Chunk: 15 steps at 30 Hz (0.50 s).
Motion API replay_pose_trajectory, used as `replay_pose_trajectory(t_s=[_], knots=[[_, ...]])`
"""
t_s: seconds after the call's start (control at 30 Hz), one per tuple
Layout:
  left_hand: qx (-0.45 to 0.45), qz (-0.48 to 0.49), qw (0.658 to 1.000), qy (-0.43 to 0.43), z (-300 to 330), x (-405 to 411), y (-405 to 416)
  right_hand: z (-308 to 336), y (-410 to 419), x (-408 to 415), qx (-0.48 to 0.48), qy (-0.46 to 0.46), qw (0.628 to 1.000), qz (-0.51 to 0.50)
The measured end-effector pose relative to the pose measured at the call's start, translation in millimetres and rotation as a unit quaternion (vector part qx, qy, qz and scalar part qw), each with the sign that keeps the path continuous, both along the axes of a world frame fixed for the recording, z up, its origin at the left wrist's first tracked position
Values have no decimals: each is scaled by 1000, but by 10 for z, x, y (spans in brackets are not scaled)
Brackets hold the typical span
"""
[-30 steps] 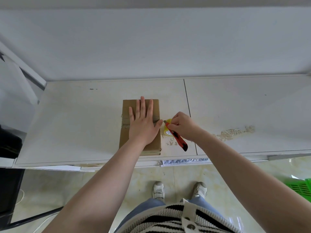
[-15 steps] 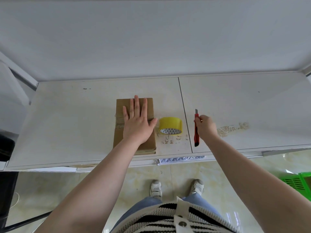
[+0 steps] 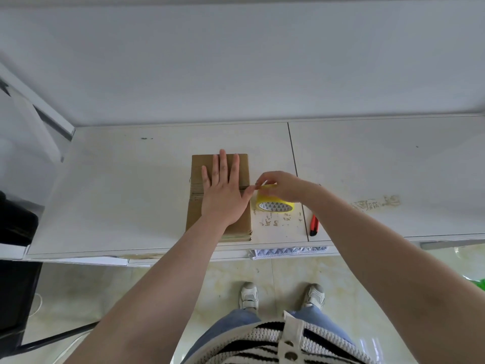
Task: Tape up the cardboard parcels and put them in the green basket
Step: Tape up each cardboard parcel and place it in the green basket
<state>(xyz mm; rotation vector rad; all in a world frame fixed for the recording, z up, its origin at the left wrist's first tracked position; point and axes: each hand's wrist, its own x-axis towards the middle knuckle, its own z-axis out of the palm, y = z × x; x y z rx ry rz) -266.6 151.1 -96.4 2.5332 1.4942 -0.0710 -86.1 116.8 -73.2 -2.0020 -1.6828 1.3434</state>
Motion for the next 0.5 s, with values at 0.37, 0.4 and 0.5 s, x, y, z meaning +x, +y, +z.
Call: replay_pose_trajectory(t_s=[0.37, 0.4, 0.5], knots=[[11, 5, 1000, 2, -19, 11, -19, 35, -251, -98, 43, 75, 989, -123], [10, 6, 1000, 3, -13, 11, -20, 27, -262, -117, 47, 70, 988, -132], [9, 7, 1000, 7, -3, 15, -23, 5, -262, -163, 50, 51, 984, -163]])
